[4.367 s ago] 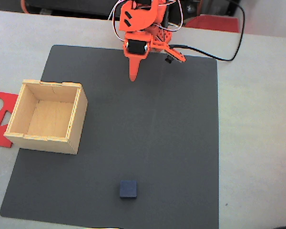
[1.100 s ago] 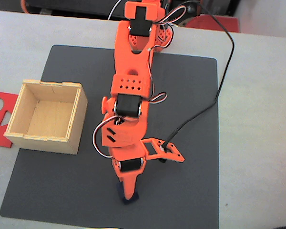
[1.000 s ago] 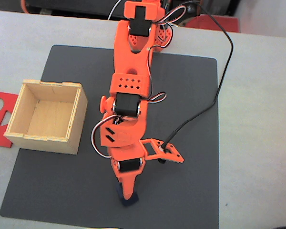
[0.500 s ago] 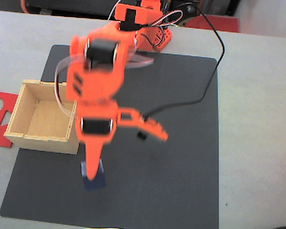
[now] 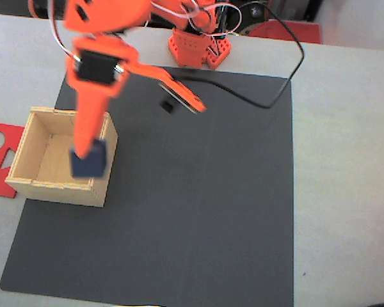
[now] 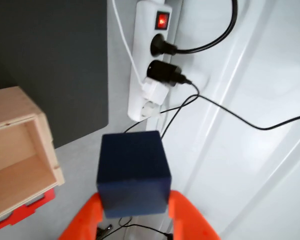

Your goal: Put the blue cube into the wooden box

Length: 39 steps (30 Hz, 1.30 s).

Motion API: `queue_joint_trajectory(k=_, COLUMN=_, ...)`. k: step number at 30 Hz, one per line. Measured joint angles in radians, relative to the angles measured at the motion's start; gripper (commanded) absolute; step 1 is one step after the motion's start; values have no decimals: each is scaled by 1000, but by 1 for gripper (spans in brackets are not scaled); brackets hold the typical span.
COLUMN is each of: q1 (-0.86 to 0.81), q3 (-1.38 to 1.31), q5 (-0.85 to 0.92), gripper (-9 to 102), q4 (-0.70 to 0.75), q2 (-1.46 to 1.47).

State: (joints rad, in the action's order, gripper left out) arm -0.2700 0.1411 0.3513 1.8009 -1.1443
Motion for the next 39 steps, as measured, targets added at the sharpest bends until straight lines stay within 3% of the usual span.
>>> queue_joint_trajectory(k=7, q1=-178, q3=486, q5=-23, gripper=0, q4=2, q2=-199)
queue_joint_trajectory(k=13, q1=-367, q3=555, q5=23, gripper=0, q4=-28, q2=-201)
queue_joint_trajectory(k=20, q1=-471, q3=557, q5=87, gripper=0, q4=-63, q2=-192)
queue_joint_trajectory(k=39, q1=-360, q3=558, q5=133, gripper=0, q4=-186, q2=25)
